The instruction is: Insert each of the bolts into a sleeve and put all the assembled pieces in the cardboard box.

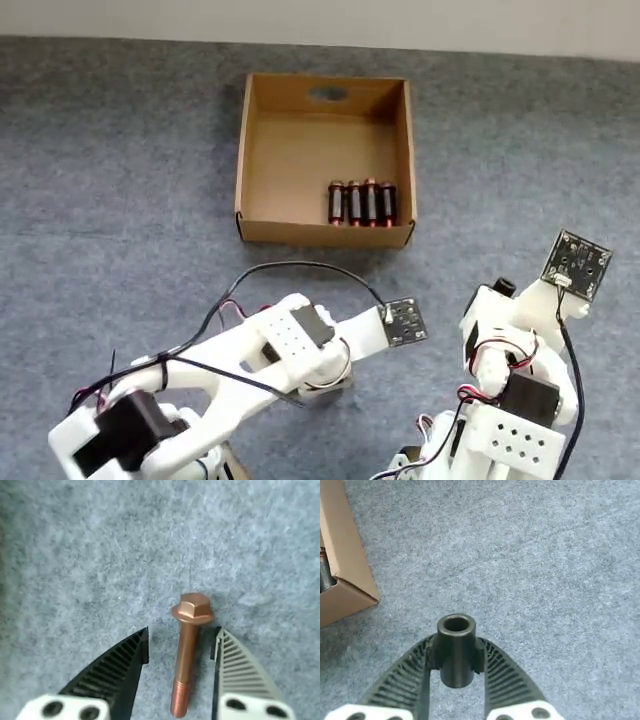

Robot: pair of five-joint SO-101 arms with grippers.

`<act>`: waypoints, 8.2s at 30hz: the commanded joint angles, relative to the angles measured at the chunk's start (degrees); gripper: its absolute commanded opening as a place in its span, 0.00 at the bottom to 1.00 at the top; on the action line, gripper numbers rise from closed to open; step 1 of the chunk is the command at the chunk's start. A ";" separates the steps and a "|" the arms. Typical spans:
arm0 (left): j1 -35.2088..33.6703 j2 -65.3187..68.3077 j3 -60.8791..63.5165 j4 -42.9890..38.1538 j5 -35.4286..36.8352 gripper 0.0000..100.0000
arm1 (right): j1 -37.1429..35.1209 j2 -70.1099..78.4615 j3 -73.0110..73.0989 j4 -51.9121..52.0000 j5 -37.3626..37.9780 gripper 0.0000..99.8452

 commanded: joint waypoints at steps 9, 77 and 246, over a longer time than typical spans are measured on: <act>-0.31 0.84 -4.00 -0.44 -0.09 0.19 | 0.75 -0.84 -0.22 -0.84 -0.70 0.01; -41.27 -80.40 -1.27 1.49 11.25 0.01 | -43.38 -0.75 8.04 -47.78 -0.70 0.01; -57.45 -53.85 39.16 -20.75 14.07 0.01 | -41.71 72.13 -55.25 -25.89 -4.92 0.01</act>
